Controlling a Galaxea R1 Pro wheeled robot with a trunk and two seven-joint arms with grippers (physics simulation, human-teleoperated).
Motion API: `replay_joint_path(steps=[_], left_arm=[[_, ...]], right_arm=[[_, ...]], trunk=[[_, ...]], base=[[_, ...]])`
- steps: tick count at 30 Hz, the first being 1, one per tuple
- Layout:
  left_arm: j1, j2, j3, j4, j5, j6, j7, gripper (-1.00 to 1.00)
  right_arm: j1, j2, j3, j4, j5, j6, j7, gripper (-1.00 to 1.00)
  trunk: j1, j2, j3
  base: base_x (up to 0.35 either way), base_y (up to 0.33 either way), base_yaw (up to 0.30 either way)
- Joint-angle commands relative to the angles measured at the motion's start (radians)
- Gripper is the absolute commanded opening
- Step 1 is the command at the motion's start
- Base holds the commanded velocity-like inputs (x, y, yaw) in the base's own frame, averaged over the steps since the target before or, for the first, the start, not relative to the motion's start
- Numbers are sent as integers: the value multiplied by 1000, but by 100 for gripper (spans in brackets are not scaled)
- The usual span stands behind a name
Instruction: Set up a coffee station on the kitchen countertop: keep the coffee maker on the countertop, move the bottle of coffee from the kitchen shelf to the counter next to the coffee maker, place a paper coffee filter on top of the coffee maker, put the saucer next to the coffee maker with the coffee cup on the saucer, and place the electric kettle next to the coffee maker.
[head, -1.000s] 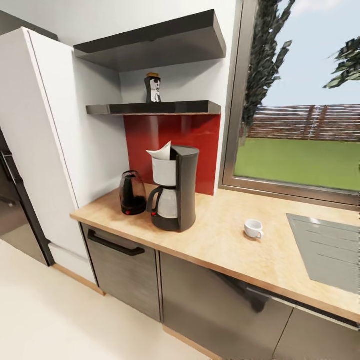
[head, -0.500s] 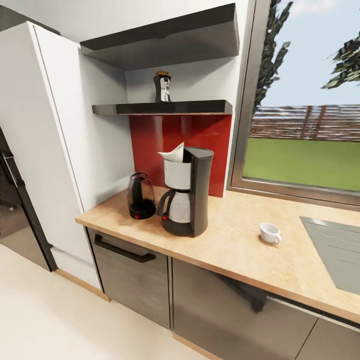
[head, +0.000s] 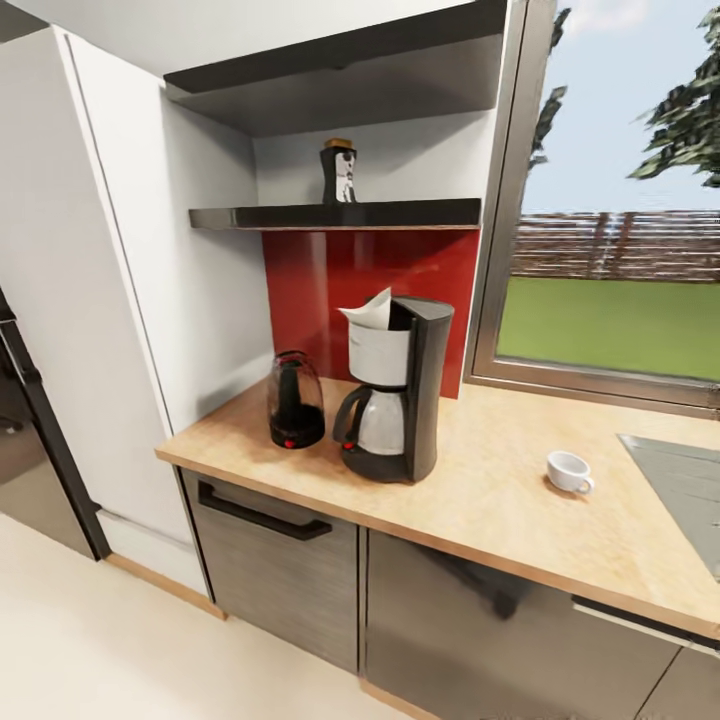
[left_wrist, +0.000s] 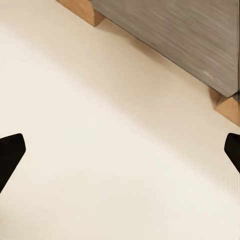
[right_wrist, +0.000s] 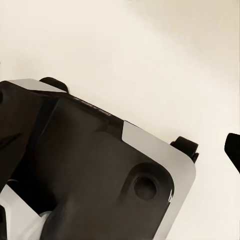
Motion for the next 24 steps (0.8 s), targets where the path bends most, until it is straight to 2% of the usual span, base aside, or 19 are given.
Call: replay_joint_path(steps=[1,8,21,24], left_arm=[[0,-1,5,-1,0,-1,-6,100],[0,-2,5,-1,0,-1,-6,100],[0,0,5,0,0,0,-6,100],[0,0,5,-1,0,-1,-6,100]], right_arm=[[-1,0,-6,1,11,-8,2,100],[-1,-1,-6,1,11,-11,0,100],[-1,-6,-6,5,11,-11,2,100],[-1,-5,-6,5,12,-10,4,100]], trunk=[[0,-1,-1],[0,-1,0],[0,-1,0],[0,-1,0]], base=[[25,65,-221],[-12,74,-80],[-87,261,-6],[-23,235,-151]])
